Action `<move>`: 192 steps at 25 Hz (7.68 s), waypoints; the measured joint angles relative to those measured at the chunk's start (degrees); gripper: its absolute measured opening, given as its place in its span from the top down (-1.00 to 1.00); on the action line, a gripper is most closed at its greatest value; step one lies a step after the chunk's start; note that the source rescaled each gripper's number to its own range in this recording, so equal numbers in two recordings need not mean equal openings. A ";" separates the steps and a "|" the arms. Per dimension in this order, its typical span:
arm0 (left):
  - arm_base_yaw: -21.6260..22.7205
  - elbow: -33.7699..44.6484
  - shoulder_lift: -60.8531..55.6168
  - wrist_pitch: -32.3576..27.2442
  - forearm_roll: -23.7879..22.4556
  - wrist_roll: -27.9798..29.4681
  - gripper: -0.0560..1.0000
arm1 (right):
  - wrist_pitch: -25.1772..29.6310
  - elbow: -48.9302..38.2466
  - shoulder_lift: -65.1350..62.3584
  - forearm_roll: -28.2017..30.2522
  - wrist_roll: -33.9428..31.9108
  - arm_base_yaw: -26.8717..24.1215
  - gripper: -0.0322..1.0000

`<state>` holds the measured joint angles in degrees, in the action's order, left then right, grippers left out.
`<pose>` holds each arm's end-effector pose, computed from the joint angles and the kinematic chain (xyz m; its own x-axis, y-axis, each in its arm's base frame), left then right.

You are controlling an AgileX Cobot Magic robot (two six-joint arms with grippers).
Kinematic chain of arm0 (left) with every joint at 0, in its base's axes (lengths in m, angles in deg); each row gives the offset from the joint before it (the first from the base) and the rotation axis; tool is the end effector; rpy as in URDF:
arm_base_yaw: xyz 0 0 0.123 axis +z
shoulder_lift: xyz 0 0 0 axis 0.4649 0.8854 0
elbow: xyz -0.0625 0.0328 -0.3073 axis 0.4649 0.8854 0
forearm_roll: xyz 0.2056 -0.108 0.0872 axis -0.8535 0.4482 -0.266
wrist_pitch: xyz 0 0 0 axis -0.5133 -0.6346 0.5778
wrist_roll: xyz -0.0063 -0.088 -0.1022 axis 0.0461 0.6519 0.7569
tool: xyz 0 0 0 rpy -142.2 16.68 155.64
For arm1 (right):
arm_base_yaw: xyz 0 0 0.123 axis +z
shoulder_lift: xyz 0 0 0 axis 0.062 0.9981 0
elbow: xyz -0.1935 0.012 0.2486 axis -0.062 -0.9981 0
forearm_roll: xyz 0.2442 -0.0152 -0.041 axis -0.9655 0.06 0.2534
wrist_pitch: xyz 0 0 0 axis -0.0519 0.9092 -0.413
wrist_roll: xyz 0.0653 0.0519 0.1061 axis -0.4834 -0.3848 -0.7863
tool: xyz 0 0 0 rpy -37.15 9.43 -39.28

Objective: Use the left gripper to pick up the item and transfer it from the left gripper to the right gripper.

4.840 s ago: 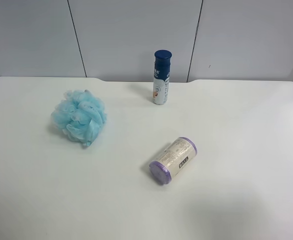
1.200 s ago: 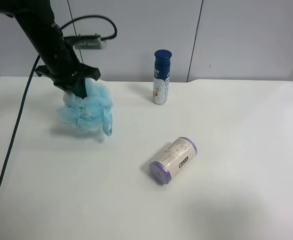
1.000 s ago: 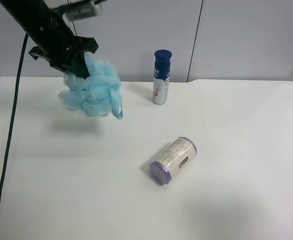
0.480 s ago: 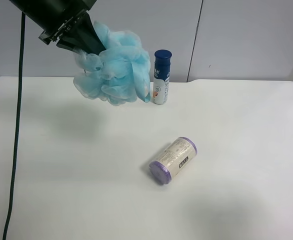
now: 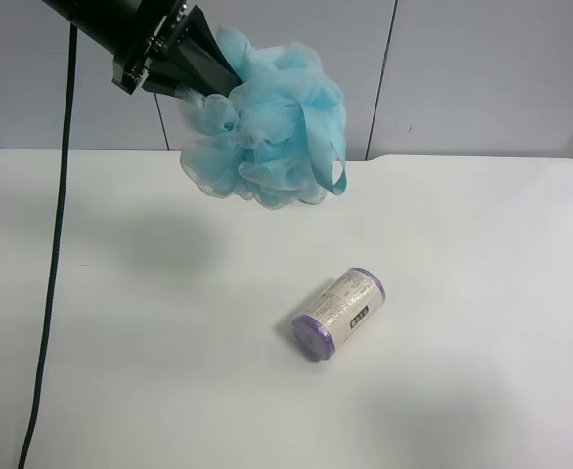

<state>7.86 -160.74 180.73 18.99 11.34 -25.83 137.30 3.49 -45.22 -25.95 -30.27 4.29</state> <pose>0.3127 -0.2121 0.3447 -0.8282 0.3174 -0.4619 0.5562 0.5674 -0.6072 -0.0010 0.0013 0.2551 -0.4593 -0.0422 -0.8873 -0.0387 0.9989 -0.0274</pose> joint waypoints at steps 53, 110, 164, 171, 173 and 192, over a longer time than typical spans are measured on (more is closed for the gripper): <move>-13.34 0.11 0.00 3.42 2.49 1.13 0.89 | -31.49 21.95 68.61 -16.61 31.07 39.11 -0.43; 16.36 10.97 -42.50 -1.38 -35.88 11.24 -0.76 | -32.64 22.03 68.97 -13.19 31.06 39.11 0.87; 16.36 57.64 -96.80 7.49 -42.09 15.08 -0.96 | -25.34 22.03 68.97 -3.41 10.20 36.29 0.93; 16.36 57.64 -96.80 7.49 -42.10 15.08 -0.96 | -21.63 22.03 70.17 -1.44 6.96 22.81 0.93; 16.36 57.64 -96.80 7.49 -42.10 15.08 -0.96 | -21.36 22.03 71.21 -1.40 7.21 19.11 0.93; 16.36 57.66 -96.80 7.49 -42.10 15.18 -0.96 | -39.49 22.14 96.74 -1.20 10.58 7.90 0.93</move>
<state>24.22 -103.09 83.93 26.48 -30.77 -10.65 97.81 25.63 51.52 -27.15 -19.69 12.19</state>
